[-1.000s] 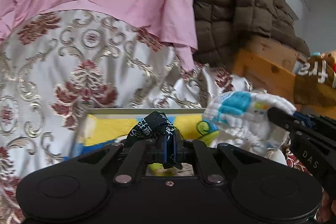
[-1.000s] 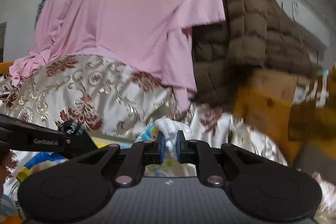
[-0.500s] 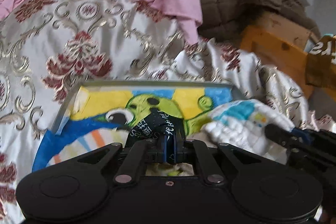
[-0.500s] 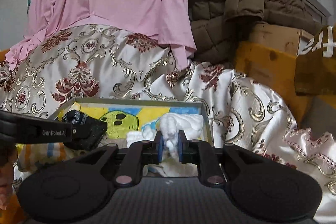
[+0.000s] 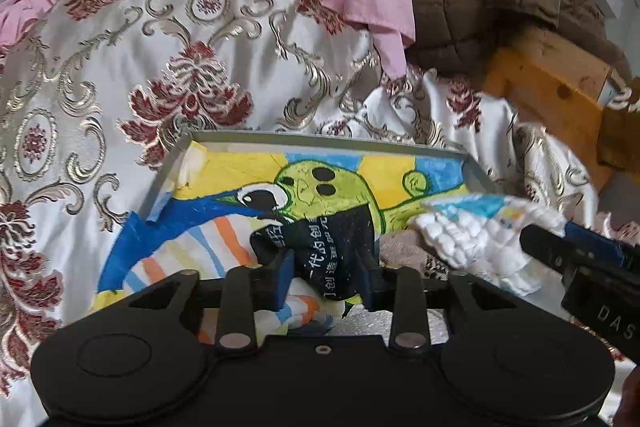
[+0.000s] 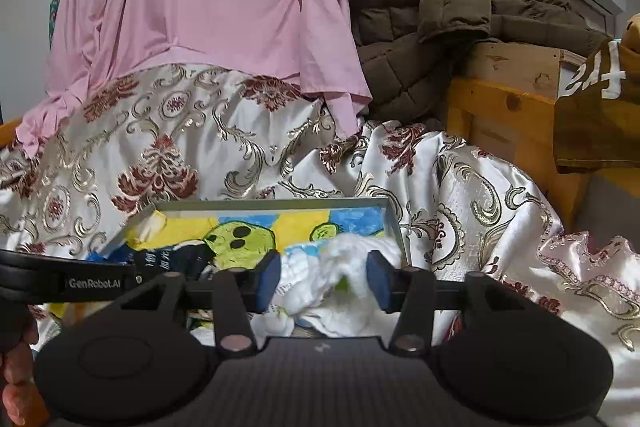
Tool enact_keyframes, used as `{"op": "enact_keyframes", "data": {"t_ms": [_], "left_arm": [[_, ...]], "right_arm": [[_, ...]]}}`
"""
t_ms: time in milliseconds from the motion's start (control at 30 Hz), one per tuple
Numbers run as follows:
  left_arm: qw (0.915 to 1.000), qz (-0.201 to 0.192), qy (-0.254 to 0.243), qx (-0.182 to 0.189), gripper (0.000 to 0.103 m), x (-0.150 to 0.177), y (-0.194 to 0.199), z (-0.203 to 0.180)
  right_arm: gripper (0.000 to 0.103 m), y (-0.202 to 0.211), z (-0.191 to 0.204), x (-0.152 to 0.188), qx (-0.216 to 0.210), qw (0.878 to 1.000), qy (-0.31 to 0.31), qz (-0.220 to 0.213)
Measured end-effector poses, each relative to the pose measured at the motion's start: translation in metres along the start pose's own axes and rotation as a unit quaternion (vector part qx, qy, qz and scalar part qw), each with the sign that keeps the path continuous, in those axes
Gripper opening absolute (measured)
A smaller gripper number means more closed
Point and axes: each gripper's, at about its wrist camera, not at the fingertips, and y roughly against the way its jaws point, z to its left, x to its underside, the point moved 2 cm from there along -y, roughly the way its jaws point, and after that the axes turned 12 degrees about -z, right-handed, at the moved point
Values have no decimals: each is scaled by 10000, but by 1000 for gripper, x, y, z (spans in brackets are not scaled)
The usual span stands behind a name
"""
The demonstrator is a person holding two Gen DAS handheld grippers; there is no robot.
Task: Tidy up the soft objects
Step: 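Lower both items into the tray and open both tools, then lift both open tools and move them back over the pile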
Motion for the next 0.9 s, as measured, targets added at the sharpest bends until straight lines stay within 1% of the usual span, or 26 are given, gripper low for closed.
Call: {"op": "enact_keyframes", "data": {"t_ms": [67, 100, 167, 200, 233, 300, 367, 467, 633, 733, 900], "left_arm": [[10000, -79, 57, 0, 47, -6, 12, 2], [9999, -112, 88, 3, 51, -9, 18, 2], [9997, -209, 125, 8, 55, -16, 34, 4], [9996, -263, 117, 7, 56, -18, 41, 5], [9994, -338, 115, 0, 59, -22, 51, 5], [9989, -445, 163, -14, 65, -28, 66, 7], [9982, -559, 224, -31, 68, -35, 85, 8], [9972, -713, 242, -37, 72, -41, 114, 9], [9952, -948, 222, -25, 79, -47, 160, 9], [9938, -1068, 292, -39, 83, -47, 189, 11], [9915, -1274, 258, -79, 91, -42, 235, 12]], "right_arm": [[64, 9, 1, -5, 5, 10000, -42, -58], [66, 14, 1, -8, 7, 9999, -50, -91], [71, 24, 2, -15, -8, 9998, -98, -165], [72, 29, 3, -19, -15, 9997, -136, -204], [75, 36, 4, -23, 71, 9992, -185, -354], [78, 49, 8, -29, 48, 9987, -268, -441], [83, 64, 12, -36, 4, 9980, -339, -541], [85, 89, 20, -45, -59, 9971, -289, -700], [90, 131, 28, -58, -98, 9949, -371, -937], [94, 158, 32, -64, -95, 9934, -373, -1084], [100, 199, 37, -66, -160, 9914, -365, -1245]]}}
